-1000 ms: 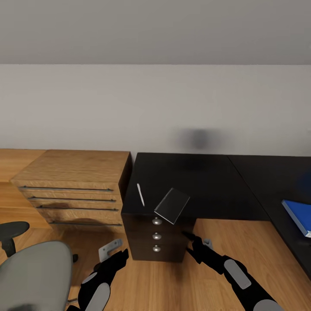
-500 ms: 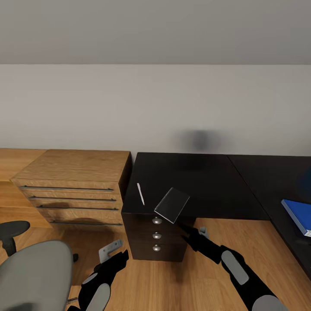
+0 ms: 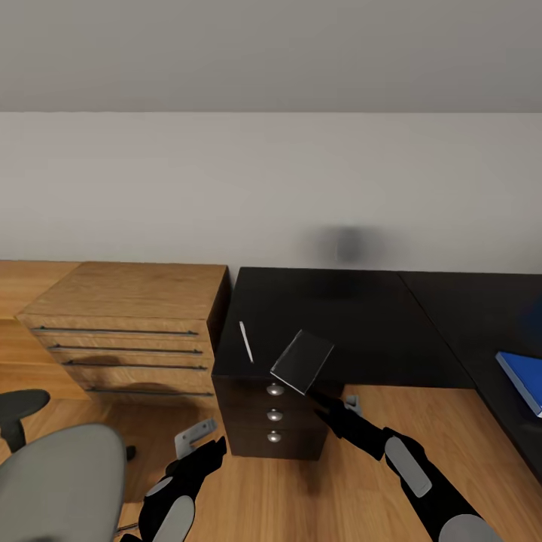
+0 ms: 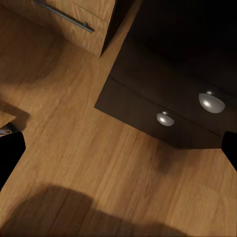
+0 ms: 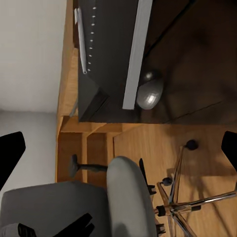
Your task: In the bedroom, organize the workspace by keeping the computer under the desk, ensuring the monitor is on the desk, placing the keyboard on the desk next to the monitor, placing the mouse on the desk next to the keyboard, moving the folder from the swivel chair onto the desk next to the mouse, stacking the notebook on top of the folder with the pen on top of the notebook, and positioning the swivel chair next to the desk.
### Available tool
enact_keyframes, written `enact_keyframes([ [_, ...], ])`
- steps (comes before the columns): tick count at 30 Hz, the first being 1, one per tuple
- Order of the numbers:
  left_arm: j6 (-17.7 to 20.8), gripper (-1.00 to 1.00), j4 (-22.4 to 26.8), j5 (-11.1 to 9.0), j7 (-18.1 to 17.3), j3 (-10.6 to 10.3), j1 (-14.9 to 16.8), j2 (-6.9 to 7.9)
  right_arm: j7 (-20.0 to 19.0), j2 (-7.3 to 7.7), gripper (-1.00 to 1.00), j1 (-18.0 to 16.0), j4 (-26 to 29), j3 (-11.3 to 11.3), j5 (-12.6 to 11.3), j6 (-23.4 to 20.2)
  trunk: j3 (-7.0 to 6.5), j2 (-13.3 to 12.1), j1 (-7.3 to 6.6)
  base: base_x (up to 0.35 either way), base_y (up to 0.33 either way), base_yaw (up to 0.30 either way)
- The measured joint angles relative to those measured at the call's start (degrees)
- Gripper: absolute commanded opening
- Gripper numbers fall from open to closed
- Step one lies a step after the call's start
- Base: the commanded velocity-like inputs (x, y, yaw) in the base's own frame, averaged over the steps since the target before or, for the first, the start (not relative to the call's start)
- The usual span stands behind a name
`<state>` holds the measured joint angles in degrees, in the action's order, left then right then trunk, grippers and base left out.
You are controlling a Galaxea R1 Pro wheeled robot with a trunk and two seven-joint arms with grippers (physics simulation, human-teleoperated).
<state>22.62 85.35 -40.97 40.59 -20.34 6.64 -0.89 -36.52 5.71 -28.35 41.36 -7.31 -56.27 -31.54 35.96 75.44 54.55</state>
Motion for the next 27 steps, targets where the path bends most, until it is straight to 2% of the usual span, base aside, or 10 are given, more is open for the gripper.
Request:
enact_keyframes([
  [5,-0.02,1.00,0.00,0.15,-0.05,-0.01,0.00,0.01,0.01,-0.20,1.00,0.00,-0.05,-0.06,-0.01,0.26,0.00,0.00,0.00,0.097,0.034,0.000],
  [11,-0.18,1.00,0.00,1.62,-0.09,0.00,0.00,0.01,0.01,-0.17,1.00,0.00,-0.06,0.00,-0.05,0.32,0.00,0.00,-0.01,0.167,0.039,0.000],
  [27,-0.18,1.00,0.00,2.02,-0.14,0.00,0.00,0.01,0.18,-0.03,1.00,0.00,-0.50,0.33,-0.12,0.33,0.00,0.00,0.01,0.010,0.002,0.000],
])
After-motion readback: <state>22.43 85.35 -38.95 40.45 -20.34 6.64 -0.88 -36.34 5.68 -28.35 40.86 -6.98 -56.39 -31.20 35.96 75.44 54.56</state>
